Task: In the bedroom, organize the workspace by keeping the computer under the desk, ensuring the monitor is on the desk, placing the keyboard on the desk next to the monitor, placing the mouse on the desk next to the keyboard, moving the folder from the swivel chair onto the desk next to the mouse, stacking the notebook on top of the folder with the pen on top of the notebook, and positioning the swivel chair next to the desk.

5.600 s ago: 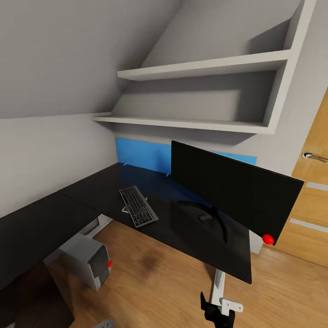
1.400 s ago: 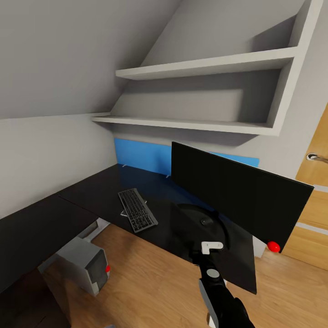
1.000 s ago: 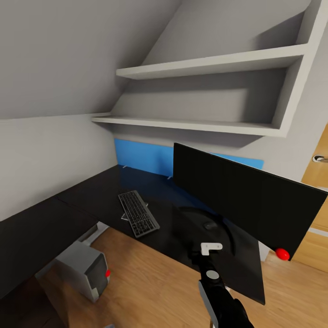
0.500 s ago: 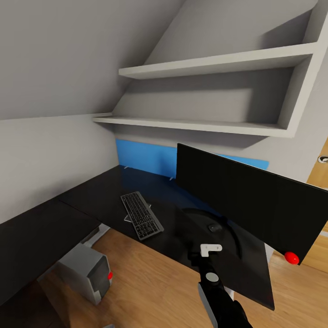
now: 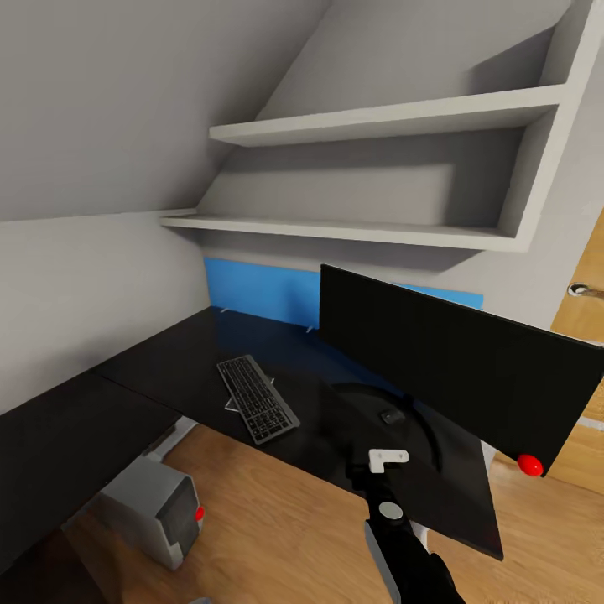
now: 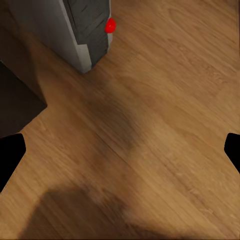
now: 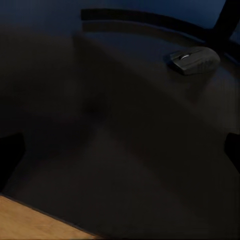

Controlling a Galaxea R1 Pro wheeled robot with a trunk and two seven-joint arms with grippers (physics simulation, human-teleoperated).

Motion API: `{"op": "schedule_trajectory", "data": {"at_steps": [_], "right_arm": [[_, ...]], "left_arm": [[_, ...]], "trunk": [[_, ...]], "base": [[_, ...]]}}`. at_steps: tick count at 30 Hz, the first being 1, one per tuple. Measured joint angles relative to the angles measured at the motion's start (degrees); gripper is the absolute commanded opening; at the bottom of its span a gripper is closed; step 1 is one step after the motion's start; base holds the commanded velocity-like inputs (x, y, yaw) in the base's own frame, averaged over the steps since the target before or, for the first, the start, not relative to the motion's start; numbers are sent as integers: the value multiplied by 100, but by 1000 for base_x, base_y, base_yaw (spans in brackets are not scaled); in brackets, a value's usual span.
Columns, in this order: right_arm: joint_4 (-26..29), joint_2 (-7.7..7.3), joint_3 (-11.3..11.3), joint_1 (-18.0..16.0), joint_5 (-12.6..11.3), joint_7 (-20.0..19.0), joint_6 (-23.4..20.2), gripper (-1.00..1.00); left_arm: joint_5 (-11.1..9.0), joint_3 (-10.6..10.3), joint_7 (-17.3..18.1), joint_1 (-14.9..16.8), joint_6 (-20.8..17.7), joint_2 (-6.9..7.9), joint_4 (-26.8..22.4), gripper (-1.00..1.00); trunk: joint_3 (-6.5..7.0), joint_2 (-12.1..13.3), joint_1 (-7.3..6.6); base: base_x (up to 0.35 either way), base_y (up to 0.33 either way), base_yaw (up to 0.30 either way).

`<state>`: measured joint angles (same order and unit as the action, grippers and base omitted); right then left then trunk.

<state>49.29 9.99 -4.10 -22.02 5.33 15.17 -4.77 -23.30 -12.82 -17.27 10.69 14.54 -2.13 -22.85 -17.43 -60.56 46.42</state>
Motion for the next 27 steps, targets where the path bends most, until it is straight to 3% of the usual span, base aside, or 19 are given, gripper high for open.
{"op": "schedule_trajectory", "data": {"at_steps": [15,21,27], "right_arm": [[-82,1,-11,0,7,-5,4,100],[-163,1,-40,-1,8,-4,7,100],[-180,1,-92,-1,8,0,8,100]], "left_arm": [[-5,1,2,0,-10,-3,0,100],[-2,-4,1,-1,-4,-2,-1,100],[-1,-5,-2,-2,-1,-2,-2,100]], "trunk": [[16,0,0],[16,0,0],[16,0,-1]], "base": [[0,42,-274],[0,21,-78],[34,213,-12]]}}
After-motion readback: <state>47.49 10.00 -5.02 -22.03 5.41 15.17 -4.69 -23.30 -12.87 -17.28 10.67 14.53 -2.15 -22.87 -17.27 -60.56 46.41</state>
